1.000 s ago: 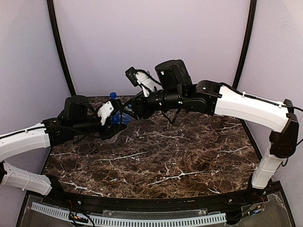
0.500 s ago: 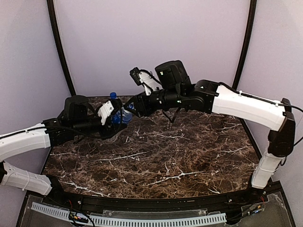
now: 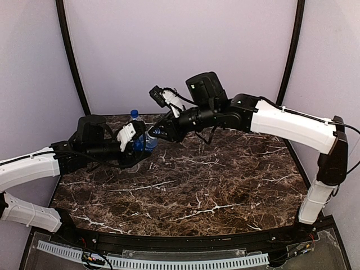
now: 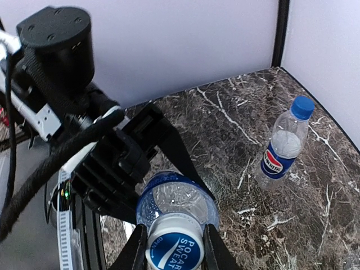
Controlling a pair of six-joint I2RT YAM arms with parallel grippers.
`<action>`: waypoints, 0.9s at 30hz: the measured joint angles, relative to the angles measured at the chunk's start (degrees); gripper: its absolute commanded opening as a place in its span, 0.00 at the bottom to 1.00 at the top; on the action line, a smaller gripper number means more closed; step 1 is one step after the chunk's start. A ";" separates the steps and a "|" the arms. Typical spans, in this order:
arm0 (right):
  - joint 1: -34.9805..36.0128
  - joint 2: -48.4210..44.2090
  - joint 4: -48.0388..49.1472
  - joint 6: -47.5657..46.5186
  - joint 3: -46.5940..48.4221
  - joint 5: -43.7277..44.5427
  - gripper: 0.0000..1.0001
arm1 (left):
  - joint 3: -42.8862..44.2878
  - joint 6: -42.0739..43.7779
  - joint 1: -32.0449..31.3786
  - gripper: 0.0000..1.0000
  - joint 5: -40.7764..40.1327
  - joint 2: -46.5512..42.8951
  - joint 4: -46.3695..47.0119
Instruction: Unscrew the bottle caps
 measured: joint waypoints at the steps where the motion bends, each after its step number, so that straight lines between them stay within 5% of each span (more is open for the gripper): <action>1: -0.26 -0.07 -0.94 -3.13 -0.15 -2.32 0.00 | 0.00 0.22 0.04 0.31 1.99 -0.07 -1.11; 7: 1.01 -2.10 -7.80 -27.04 -2.60 -12.61 0.00 | 1.05 3.06 0.20 0.32 18.97 -0.11 -11.54; 15: 6.03 -2.49 -16.81 -57.51 -0.11 -9.81 0.03 | 2.14 9.92 -0.37 0.32 29.24 0.46 -19.28; 22: 7.06 -3.45 -14.78 -64.92 -2.38 -2.56 0.97 | 2.38 11.74 -0.44 0.32 29.29 0.48 -19.08; 27: 6.12 -9.09 -6.27 -56.50 -10.67 0.87 0.99 | 1.97 10.14 -0.63 0.32 24.74 0.17 -14.36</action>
